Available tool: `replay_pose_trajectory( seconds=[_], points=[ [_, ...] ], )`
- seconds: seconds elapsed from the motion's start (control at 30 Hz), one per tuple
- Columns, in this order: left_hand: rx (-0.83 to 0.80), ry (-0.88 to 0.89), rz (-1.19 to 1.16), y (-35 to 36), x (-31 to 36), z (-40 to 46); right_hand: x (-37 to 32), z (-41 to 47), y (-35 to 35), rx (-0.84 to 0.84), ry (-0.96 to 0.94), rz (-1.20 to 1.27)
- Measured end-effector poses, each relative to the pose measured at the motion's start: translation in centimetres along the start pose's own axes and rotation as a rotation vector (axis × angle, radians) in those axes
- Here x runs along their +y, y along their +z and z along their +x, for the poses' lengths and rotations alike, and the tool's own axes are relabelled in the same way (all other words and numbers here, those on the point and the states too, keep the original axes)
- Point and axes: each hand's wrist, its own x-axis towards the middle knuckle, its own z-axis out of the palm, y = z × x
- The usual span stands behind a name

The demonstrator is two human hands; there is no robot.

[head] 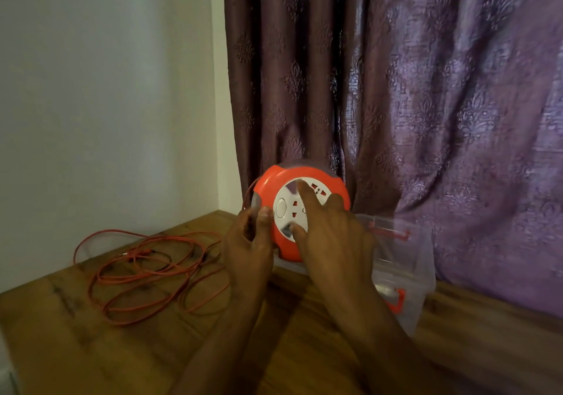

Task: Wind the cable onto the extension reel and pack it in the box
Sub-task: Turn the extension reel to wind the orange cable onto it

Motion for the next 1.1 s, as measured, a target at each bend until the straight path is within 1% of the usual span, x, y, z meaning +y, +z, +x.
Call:
replay_pose_trajectory(
  seconds=[0.1,0.17,0.33,0.47,0.6,0.73,0.8,0.87,0.93,1.0,1.1],
  points=[
    [0.033,-0.014,-0.008,-0.5,0.0,0.1,0.0,-0.1,0.6,-0.063,-0.081,-0.008],
    [0.039,-0.019,-0.021,-0.7,0.1,0.0,-0.1,-0.1,0.9,-0.071,-0.073,0.011],
    [0.002,-0.048,-0.061,-0.4,0.1,-0.4,0.1,-0.1,0.6,0.026,-0.009,0.088],
    [-0.009,-0.001,-0.041,0.0,0.1,-0.7,0.5,0.2,0.4,0.098,0.107,0.179],
    [-0.025,-0.031,-0.052,0.2,-0.4,-0.9,1.1,0.6,0.5,0.018,0.285,0.355],
    [-0.007,-0.066,-0.064,-0.1,-0.5,-0.7,1.1,1.2,0.3,-0.178,0.346,0.593],
    [0.008,-0.066,-0.055,-0.2,-0.4,-0.4,1.0,1.2,-0.3,-0.232,0.284,0.515],
    [0.011,-0.061,-0.04,-0.4,-0.3,-0.2,0.9,1.0,-1.1,-0.154,0.151,0.318],
    [0.016,-0.062,-0.039,-0.5,-0.4,-0.1,0.8,0.9,-1.9,-0.082,0.002,0.203],
    [0.027,-0.061,-0.047,-0.5,-0.4,0.2,0.8,1.0,-2.3,-0.108,-0.099,0.167],
    [0.034,-0.07,-0.059,-0.6,-0.4,0.3,0.8,1.0,-2.0,-0.212,-0.176,0.128]
  ],
)
